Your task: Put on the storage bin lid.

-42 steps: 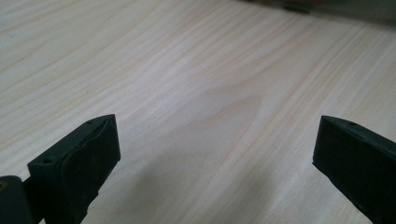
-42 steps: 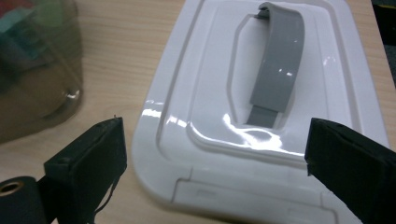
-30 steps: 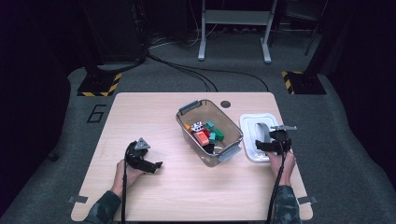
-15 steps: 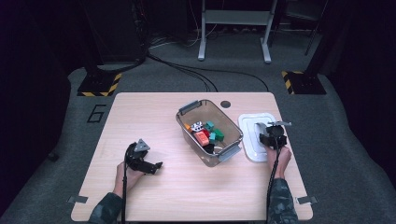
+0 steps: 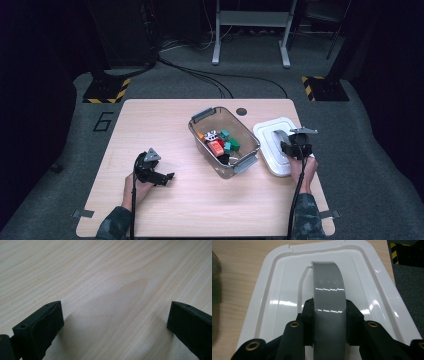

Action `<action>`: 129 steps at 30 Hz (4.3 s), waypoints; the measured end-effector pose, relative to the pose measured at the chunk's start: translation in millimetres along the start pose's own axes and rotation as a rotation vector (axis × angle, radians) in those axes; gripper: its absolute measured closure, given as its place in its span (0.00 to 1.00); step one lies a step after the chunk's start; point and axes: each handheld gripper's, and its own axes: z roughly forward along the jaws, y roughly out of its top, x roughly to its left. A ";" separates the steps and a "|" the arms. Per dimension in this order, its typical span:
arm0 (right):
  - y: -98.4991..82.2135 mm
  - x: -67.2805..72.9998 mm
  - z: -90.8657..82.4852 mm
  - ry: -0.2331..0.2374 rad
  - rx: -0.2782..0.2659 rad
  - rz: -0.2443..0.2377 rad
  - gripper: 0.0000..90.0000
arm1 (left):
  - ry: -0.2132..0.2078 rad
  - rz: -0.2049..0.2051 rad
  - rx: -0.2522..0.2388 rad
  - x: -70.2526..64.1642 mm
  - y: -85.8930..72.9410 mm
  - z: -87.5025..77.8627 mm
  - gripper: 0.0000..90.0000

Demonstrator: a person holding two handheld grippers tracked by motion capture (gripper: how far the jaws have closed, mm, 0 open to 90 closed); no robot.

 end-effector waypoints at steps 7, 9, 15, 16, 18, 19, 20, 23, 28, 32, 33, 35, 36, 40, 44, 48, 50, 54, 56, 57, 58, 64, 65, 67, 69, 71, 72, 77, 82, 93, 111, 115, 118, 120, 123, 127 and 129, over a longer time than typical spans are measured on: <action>5.5 -4.3 -15.0 -0.008 -0.010 0.009 0.74 | 0.001 0.000 -0.002 0.0 0.0 0.1 0.00; 8.6 -7.0 -21.4 -0.016 -0.014 -0.001 0.74 | 0.001 0.000 -0.002 0.0 0.0 0.1 0.00; 22.2 -10.4 -40.3 -0.041 -0.043 -0.004 0.74 | 0.002 0.000 -0.003 0.1 0.0 0.1 0.01; 25.1 -11.4 -44.0 -0.044 -0.043 -0.015 0.74 | 0.002 -0.001 -0.003 0.1 0.0 0.1 0.01; 30.9 -11.4 -52.1 -0.052 -0.054 -0.017 0.74 | 0.002 0.000 -0.003 0.1 0.0 0.1 0.01; 34.4 -11.6 -57.1 -0.054 -0.063 -0.022 0.74 | 0.000 0.000 0.002 0.2 0.1 -0.3 0.01; 37.2 -11.1 -61.0 -0.058 -0.069 -0.022 0.74 | 0.003 0.002 -0.002 0.1 0.0 0.0 0.01; 44.4 -10.2 -70.6 -0.060 -0.080 -0.032 0.74 | 0.000 0.001 0.001 0.3 0.1 -0.3 0.01; 54.9 -4.3 -82.5 -0.052 -0.099 -0.039 0.74 | 0.000 0.002 0.001 0.3 0.1 -0.3 0.01; 63.4 4.5 -89.9 -0.029 -0.110 -0.041 0.74 | 0.001 0.002 0.002 0.2 0.1 -0.5 0.01; 64.9 6.3 -90.9 -0.022 -0.116 -0.047 0.74 | 0.001 0.002 0.002 0.2 0.1 -0.4 0.01; 69.2 13.0 -94.7 -0.010 -0.124 -0.053 0.74 | 0.001 0.002 0.001 0.3 0.1 -0.4 0.01; 71.5 16.8 -96.4 -0.004 -0.127 -0.059 0.74 | 0.001 0.001 0.002 0.2 0.1 -0.4 0.01; 78.7 32.2 -100.4 0.033 -0.138 -0.068 0.74 | 0.003 0.005 0.001 0.4 0.1 -0.5 0.01; 84.4 50.1 -100.5 0.069 -0.140 -0.090 0.74 | 0.003 0.003 0.002 0.4 0.1 -0.7 0.01; 90.4 68.6 -100.2 0.107 -0.140 -0.110 0.74 | 0.003 0.003 0.002 0.4 0.1 -0.7 0.01; 91.4 73.2 -100.1 0.111 -0.142 -0.117 0.74 | 0.003 0.003 0.004 0.5 0.1 -0.8 0.01; 93.1 93.7 -95.5 0.150 -0.137 -0.130 0.74 | 0.003 0.003 0.003 0.4 0.1 -0.8 0.01; 93.3 100.8 -93.0 0.162 -0.132 -0.135 0.74 | 0.002 0.010 0.009 0.8 0.2 -1.2 0.01; 93.4 104.9 -91.4 0.169 -0.129 -0.140 0.74 | 0.002 0.010 0.009 0.8 0.2 -1.2 0.01; 93.5 109.7 -89.7 0.178 -0.123 -0.143 0.74 | 0.002 0.010 0.009 0.8 0.2 -1.1 0.01; 94.0 129.8 -80.9 0.212 -0.109 -0.154 0.74 | 0.001 0.010 0.009 0.8 0.2 -1.2 0.01; 94.1 133.1 -79.4 0.221 -0.104 -0.156 0.74 | 0.002 0.010 0.009 0.9 0.2 -1.2 0.01; 94.2 139.4 -75.5 0.237 -0.096 -0.170 0.74 | 0.002 0.010 0.009 0.9 0.2 -1.2 0.01; 94.4 145.8 -71.4 0.253 -0.084 -0.171 0.74 | 0.002 0.010 0.008 0.9 0.2 -1.1 0.01; 94.4 151.4 -67.3 0.263 -0.072 -0.181 0.74 | 0.002 0.010 0.009 0.9 0.2 -1.2 0.01; 94.4 153.7 -65.6 0.266 -0.068 -0.181 0.74 | 0.002 0.010 0.009 0.9 0.2 -1.2 0.01; 92.1 166.9 -54.1 0.289 -0.016 -0.180 0.74 | 0.003 0.004 0.004 0.4 0.1 -0.8 0.01; 90.2 175.6 -45.4 0.299 0.006 -0.190 0.74 | 0.002 0.004 0.004 0.4 0.1 -0.8 0.01; 86.8 185.8 -36.8 0.303 0.011 -0.191 0.73 | 0.000 0.000 0.002 0.2 0.1 -0.7 0.02; 81.8 158.7 -59.0 0.352 -0.059 -0.196 0.13 | -0.002 -0.005 0.000 -0.3 0.1 -0.8 0.03; 78.4 151.9 -71.2 0.340 -0.082 -0.204 0.06 | -0.001 -0.005 0.000 -0.3 0.1 -0.8 0.03; 74.9 146.3 -80.3 0.327 -0.102 -0.209 0.05 | 0.008 -0.010 -0.015 -0.8 -0.6 0.1 0.03; 71.9 141.3 -86.7 0.316 -0.115 -0.212 0.04 | 0.011 -0.007 -0.014 -0.4 -0.4 -0.1 0.03; 65.5 132.2 -95.7 0.306 -0.126 -0.205 0.02 | 0.008 -0.005 -0.006 0.1 0.0 -0.8 0.04; 53.4 117.1 -106.6 0.285 -0.134 -0.191 0.01 | 0.008 -0.004 0.000 0.4 0.5 -1.1 0.04; 46.5 109.1 -112.2 0.268 -0.135 -0.190 0.01 | 0.008 -0.003 0.000 0.4 0.5 -1.0 0.04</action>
